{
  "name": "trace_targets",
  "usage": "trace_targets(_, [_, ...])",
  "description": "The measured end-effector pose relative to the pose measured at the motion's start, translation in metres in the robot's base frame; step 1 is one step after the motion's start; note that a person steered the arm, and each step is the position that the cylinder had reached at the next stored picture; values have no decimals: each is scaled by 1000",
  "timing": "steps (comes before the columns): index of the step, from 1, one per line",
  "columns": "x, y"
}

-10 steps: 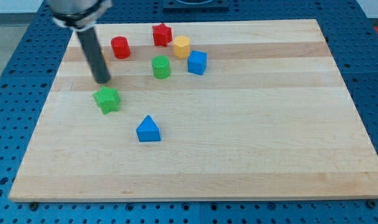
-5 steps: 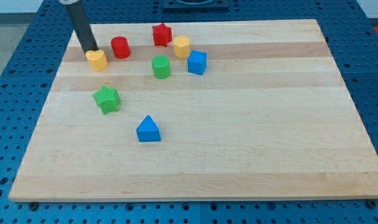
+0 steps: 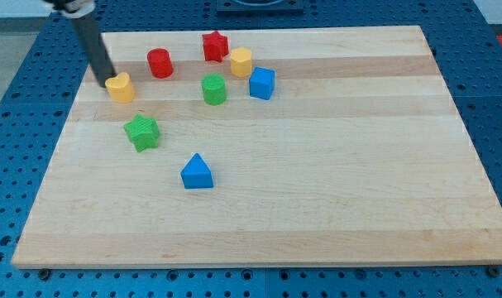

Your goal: Move the yellow heart parallel to the green circle

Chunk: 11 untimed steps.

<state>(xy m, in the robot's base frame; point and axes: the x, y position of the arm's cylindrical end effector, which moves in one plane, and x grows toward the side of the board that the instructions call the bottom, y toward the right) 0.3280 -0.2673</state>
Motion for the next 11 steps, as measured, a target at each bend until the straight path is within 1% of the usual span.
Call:
trace_targets(1, [2,-22])
trace_targets(2, [17,-25])
trace_targets(3, [51,-12])
trace_targets(4, [48,18])
trace_targets(5, [31,43])
trace_targets(6, [38,40])
trace_targets(7, [55,0])
trace_targets(8, [11,-11])
trace_targets(9, [-39,1])
trace_targets(10, [-41,36])
trace_targets(11, [-33,45])
